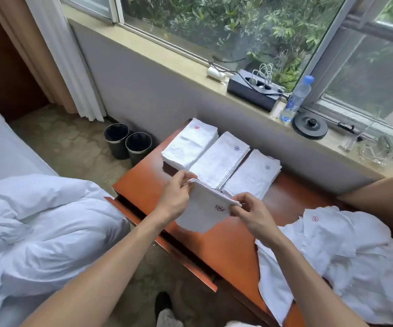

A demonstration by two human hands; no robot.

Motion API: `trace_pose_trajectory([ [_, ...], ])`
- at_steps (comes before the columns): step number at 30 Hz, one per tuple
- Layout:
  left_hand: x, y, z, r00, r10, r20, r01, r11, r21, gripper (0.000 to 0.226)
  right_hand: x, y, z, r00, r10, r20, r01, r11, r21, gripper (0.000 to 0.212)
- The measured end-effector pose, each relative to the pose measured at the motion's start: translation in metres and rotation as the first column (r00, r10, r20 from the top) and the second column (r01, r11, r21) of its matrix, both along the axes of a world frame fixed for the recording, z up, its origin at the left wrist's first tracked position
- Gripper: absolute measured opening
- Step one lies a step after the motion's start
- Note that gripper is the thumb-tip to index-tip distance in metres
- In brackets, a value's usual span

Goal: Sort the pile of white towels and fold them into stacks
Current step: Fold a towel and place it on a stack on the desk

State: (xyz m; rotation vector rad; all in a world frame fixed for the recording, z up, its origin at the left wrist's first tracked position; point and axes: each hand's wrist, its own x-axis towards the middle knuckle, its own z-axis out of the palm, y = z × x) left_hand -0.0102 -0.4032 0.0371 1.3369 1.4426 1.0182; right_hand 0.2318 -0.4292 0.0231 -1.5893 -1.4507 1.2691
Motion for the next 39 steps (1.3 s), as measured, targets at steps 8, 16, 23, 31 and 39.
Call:
trace_pose_trajectory([
  [8,-0.021,0.080,0.000,0.997,-0.066,-0.038,0.066,0.998,0.003,0.011,-0.023,0.052,0.009,0.987,-0.161,-0.002,0.161,0.983,0.092,0.010],
  [16,0.006,0.179,0.003,0.979,-0.160,-0.124,0.160,0.987,-0.003,0.013,0.005,0.130,-0.003,0.984,-0.179,-0.025,0.180,0.974,0.137,0.010],
  [23,0.026,0.272,-0.011,0.942,-0.272,-0.196,0.266,0.962,-0.056,0.010,0.009,0.196,-0.006,0.961,-0.275,-0.005,0.275,0.958,0.079,0.009],
  [31,0.060,0.382,-0.057,0.897,-0.411,-0.166,0.400,0.912,-0.097,0.008,0.023,0.275,-0.043,0.904,-0.425,0.058,0.417,0.902,0.108,0.010],
  [39,0.090,0.432,-0.127,0.890,-0.427,-0.159,0.406,0.902,-0.149,0.007,0.030,0.323,-0.104,0.852,-0.470,0.231,0.458,0.883,0.107,0.025],
])
